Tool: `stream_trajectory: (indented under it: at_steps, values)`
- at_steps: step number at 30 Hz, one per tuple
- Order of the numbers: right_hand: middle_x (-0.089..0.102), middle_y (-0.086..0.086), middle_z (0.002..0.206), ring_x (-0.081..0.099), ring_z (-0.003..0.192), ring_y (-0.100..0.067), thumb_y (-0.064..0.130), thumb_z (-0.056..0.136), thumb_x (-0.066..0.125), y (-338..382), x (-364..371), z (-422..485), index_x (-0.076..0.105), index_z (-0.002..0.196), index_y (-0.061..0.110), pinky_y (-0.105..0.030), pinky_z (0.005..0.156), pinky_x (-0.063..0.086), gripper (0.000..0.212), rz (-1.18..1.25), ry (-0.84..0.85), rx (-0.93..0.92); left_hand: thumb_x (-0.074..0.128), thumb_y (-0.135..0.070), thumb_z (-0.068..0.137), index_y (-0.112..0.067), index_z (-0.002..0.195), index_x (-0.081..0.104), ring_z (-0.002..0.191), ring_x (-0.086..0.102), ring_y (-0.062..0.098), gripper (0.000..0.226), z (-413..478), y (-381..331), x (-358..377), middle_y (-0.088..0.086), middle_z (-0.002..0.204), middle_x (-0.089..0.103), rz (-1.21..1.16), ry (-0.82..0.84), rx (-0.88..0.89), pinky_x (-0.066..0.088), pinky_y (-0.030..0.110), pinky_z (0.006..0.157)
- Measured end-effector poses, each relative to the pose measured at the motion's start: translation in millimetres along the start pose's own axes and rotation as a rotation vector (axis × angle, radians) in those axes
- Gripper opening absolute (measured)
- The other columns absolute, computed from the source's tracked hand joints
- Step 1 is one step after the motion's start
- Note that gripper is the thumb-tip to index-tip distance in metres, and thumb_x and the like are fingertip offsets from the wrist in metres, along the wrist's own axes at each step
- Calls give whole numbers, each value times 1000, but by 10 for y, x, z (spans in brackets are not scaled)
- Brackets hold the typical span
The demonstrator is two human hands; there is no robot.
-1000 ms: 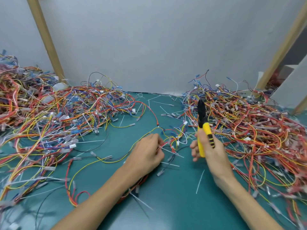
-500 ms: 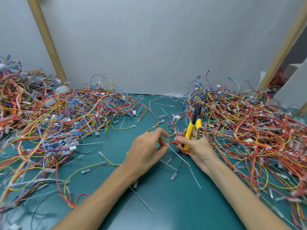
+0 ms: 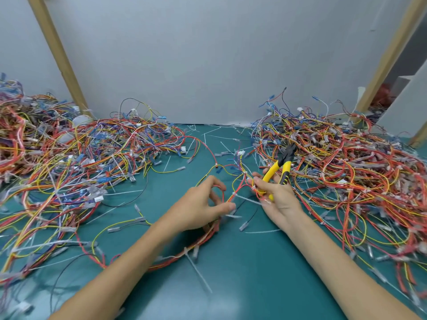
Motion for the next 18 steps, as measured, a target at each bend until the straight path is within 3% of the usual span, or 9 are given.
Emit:
stream_trajectory:
  at_steps: [2,4,6,7,10,12,14,16,18]
  values:
    - [63,-11,84,71,62,-18,-17,89,51,34,-24,13,51,89,11,-28,72,51,29,42,-21,-8,64,-45,88,-22,114,45,51,61,12,40,-92,90,123,-11,70,69,-320,169,-196,47,21,50]
    - [60,-12,86,72,63,-17,-16,90,50,96,-52,31,50,84,11,-24,69,51,28,107,-42,-20,61,-54,82,-16,118,47,48,59,16,54,-158,81,184,-2,73,69,-483,313,-278,43,20,45]
    - [60,-10,85,71,64,-15,-15,90,51,138,-87,42,51,81,11,-21,66,54,27,164,-70,-16,64,-60,80,-14,110,57,49,55,11,56,-154,13,169,2,78,67,-546,402,-205,34,19,48]
    - [60,-9,83,70,65,-15,-15,89,52,145,-109,47,51,80,10,-21,64,54,27,179,-83,-10,66,-56,82,-16,103,63,51,53,7,46,-147,-48,155,0,80,67,-562,427,-128,31,21,51]
    - [62,-13,89,65,78,-17,-15,91,50,132,-133,61,50,83,8,-21,56,54,25,162,-79,14,68,-27,88,-9,107,68,61,58,6,26,-130,-194,83,0,91,69,-739,433,53,43,18,58]
    - [64,-14,92,65,80,-19,-14,91,51,136,-136,79,52,86,6,-22,57,55,20,162,-60,25,73,-26,83,-5,118,67,71,64,9,41,-99,-226,31,3,98,71,-939,424,60,52,19,64]
    - [65,-14,88,69,74,-18,-12,91,53,159,-149,97,55,89,2,-22,59,57,14,209,-56,25,78,-46,73,-10,121,68,84,71,13,61,-105,-273,-22,5,112,71,-1135,492,16,58,24,69]
    - [66,-14,86,70,75,-19,-11,91,53,194,-177,119,55,87,1,-24,64,59,12,259,-60,6,60,-60,82,-7,136,54,105,68,27,76,-176,-344,-79,14,137,56,-1312,669,-27,59,36,80]
    - [67,-14,87,71,79,-19,-11,91,53,239,-201,141,54,85,4,-27,70,60,16,272,-54,-26,32,-70,89,-8,146,39,108,65,39,85,-267,-343,-195,23,148,40,-1295,780,-41,60,41,77]
Point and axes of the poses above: each hand's wrist, its own z-axis towards the middle knuckle, its own x-axis out of the palm, y = z × x, the point moved 7 cm from there along z, towards the middle knuckle
